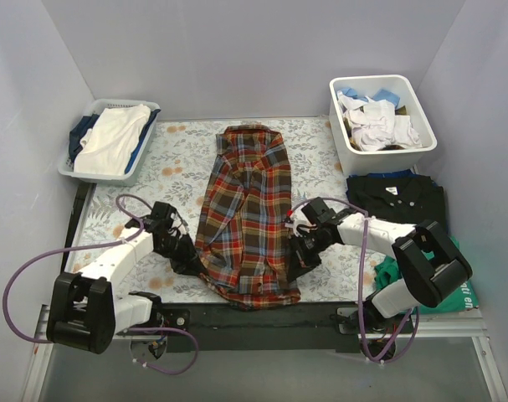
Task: Fold and stack the long sleeve shirts
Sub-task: Fold the shirt
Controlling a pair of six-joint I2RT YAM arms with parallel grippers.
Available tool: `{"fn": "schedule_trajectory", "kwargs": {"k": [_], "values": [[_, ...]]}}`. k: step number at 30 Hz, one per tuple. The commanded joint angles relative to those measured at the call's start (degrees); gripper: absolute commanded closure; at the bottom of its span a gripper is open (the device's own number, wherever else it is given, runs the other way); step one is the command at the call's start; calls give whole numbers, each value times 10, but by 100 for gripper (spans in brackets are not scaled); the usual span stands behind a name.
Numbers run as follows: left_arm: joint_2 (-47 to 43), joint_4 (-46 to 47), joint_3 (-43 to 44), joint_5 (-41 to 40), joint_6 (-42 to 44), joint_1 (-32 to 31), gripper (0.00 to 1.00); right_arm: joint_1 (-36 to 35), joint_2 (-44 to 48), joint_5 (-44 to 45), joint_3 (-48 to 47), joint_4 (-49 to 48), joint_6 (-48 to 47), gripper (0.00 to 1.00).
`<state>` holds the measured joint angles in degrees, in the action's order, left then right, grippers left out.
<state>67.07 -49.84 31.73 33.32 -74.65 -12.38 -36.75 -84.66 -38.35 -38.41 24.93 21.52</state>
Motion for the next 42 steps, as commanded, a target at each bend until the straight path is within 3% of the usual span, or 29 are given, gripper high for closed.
{"fn": "schedule_trajectory", "kwargs": {"k": [1, 14, 23, 36, 37, 38, 41, 42], "values": [[-14, 12, 116, -38, -31, -4, 100, 7, 11, 13, -60, 41, -27, 99], [155, 39, 314, -109, -16, -4, 100, 161, -43, -43, -231, 57, -68, 99], [311, 63, 482, -146, 8, -4, 100, 193, -181, -79, -393, 46, -52, 99], [485, 84, 618, -174, 12, -1, 100, 222, -313, -119, -479, -77, 79, 99], [494, 85, 627, -174, 17, -1, 100, 224, -316, -120, -482, -80, 82, 92], [503, 84, 650, -178, 21, 1, 96, 225, -321, -124, -486, -93, 89, 71], [531, 65, 698, -189, 30, 5, 79, 232, -321, -131, -498, -125, 115, 51], [534, 63, 727, -195, 30, 7, 63, 234, -320, -131, -504, -134, 122, 48]]}}
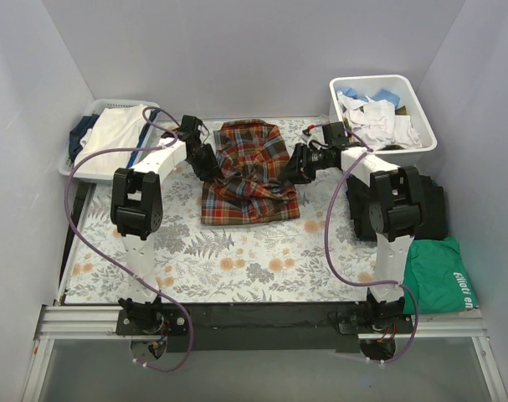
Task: Fold and stack the long sleeve shirts
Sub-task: Fold the shirt
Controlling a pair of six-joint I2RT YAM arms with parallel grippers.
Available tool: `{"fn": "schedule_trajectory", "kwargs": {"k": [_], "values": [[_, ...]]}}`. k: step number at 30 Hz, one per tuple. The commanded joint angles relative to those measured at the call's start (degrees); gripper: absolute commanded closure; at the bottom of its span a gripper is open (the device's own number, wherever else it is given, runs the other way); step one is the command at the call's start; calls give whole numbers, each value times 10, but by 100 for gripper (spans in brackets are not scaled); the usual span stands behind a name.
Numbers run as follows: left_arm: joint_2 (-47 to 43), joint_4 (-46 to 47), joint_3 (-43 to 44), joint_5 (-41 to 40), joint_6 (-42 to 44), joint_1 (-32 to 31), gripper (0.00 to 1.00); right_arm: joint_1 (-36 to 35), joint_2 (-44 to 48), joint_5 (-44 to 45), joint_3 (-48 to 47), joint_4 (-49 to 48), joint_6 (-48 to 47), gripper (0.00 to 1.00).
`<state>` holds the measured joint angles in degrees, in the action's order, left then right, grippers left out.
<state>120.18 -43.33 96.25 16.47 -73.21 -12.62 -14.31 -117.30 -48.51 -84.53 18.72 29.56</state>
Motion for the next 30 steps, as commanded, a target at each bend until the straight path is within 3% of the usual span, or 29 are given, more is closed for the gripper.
{"fn": "schedule_trajectory", "kwargs": {"k": [1, 3, 7, 10, 14, 20, 24, 30], "values": [[5, -4, 95, -31, 16, 13, 55, 12, 9, -27, -45, -83, 47, 47], [-1, 4, 112, -39, 13, 17, 40, 15, 23, -13, -49, -95, 52, 45], [-35, 28, 103, -56, 9, 22, 30, 16, 62, 58, -34, -87, 17, 44], [-73, 45, 61, -67, 10, 23, 28, 16, 108, 130, 20, -78, -16, 44], [-128, 73, 0, -65, 17, 22, 27, 5, 152, 147, 74, -77, -47, 45], [-157, 69, -61, -32, 31, 23, 27, -37, 178, 240, 140, 9, -130, 48], [-174, 69, -89, -15, 35, 22, 27, -87, 152, 309, 152, 51, -170, 51], [-187, 62, -111, -21, 38, 22, 27, -108, 116, 319, 129, 33, -142, 59]]}}
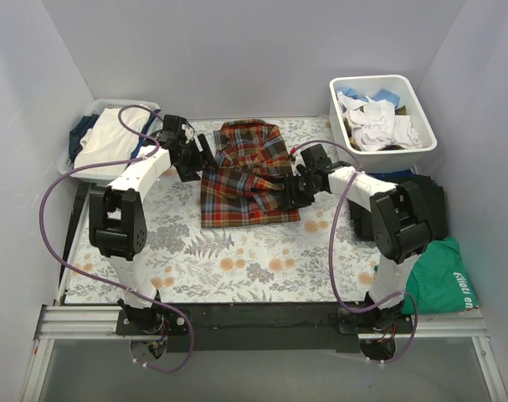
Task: Fold and stack the long sleeve shirts
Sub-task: Fold the shirt
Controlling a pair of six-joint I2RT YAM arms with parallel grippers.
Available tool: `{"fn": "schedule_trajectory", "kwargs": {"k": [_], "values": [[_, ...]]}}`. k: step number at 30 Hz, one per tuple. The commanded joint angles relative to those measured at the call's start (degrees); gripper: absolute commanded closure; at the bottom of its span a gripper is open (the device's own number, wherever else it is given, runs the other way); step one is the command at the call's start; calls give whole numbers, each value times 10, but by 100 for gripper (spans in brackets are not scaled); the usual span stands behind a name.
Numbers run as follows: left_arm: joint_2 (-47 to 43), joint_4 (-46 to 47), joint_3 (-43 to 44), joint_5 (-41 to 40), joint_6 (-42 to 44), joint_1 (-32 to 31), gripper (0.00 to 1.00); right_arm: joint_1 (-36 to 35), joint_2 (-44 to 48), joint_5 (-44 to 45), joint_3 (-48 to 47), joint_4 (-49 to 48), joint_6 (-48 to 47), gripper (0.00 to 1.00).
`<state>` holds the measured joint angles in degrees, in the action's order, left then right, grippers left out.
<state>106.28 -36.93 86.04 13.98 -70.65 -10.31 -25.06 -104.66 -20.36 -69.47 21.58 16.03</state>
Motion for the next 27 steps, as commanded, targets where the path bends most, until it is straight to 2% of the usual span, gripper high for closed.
{"fn": "schedule_trajectory", "kwargs": {"k": [1, 8, 14, 23, 27], "values": [[-48, -4, -9, 4, 14, -1, 27, -3, -12, 38, -26, 3, -3, 59], [-37, -16, -5, 9, 21, -1, 27, -5, -69, 35, -95, -7, 7, 63], [-36, -29, 6, -6, 34, -1, 27, -4, -123, 24, -211, -15, 29, 64], [-54, -45, 5, -46, 39, -2, 27, 11, -178, 75, -358, -60, 76, 65], [-62, -53, -2, -59, 34, -2, 27, 24, -180, 94, -385, -48, 79, 65]]}}
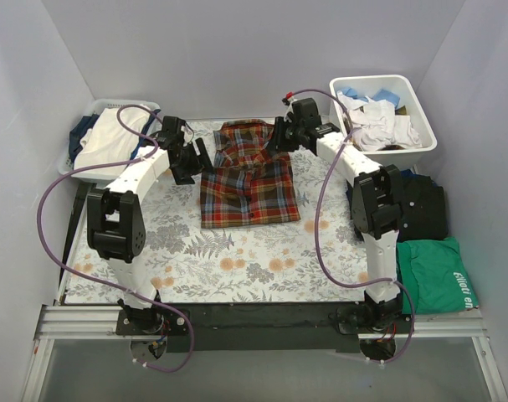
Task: Fold and stack the long sleeve shirts
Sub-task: Fold the shirt
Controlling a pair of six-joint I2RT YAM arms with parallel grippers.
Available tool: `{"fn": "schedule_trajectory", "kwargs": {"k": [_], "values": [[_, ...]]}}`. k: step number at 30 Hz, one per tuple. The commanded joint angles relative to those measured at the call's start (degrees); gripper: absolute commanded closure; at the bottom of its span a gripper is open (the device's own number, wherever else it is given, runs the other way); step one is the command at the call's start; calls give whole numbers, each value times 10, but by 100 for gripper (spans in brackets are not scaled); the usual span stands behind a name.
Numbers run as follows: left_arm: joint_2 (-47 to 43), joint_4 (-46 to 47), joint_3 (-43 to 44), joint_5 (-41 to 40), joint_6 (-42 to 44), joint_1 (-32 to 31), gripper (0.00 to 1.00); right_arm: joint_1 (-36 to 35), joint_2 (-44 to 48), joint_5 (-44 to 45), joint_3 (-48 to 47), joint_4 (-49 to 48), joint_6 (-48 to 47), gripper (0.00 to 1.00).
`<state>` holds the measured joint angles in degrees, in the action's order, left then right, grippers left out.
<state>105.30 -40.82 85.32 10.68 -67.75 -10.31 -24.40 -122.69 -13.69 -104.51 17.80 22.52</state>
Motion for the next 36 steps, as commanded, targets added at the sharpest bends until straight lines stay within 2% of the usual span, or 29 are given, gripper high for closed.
{"fn": "schedule_trajectory", "kwargs": {"k": [1, 5, 8, 12, 15, 19, 24, 26, 28, 32, 36], "values": [[-54, -15, -1, -25, 6, -1, 26, 20, 13, 26, -33, -2, -5, 65], [-73, 5, -37, 35, 30, -2, 26, 2, 58, -4, -11, 39, -76, 63], [-73, 17, -45, 79, 59, -11, 26, -20, 92, -2, 46, 71, -105, 62], [-47, 19, -38, 52, 67, -55, 27, -65, 119, 47, 107, 94, -123, 58], [-12, 41, -31, 15, 36, -73, 26, -76, 118, 60, 121, 97, -110, 50], [48, 60, 18, -28, 9, -84, 25, -76, 76, 70, 89, 102, -105, 44], [153, 51, 113, -57, -9, -89, 25, -70, -8, 99, -27, 137, -100, 43], [167, 90, 136, -57, -12, -90, 24, -66, -39, 96, -58, 138, -85, 43], [184, 135, 149, -10, -9, -91, 24, -57, -62, 94, -71, 138, -66, 43], [212, 136, 181, 15, -5, -96, 25, -38, -91, 64, -80, 148, -34, 44], [184, 137, 162, -5, 5, -98, 25, -21, -99, 48, -67, 161, -18, 45]]}}
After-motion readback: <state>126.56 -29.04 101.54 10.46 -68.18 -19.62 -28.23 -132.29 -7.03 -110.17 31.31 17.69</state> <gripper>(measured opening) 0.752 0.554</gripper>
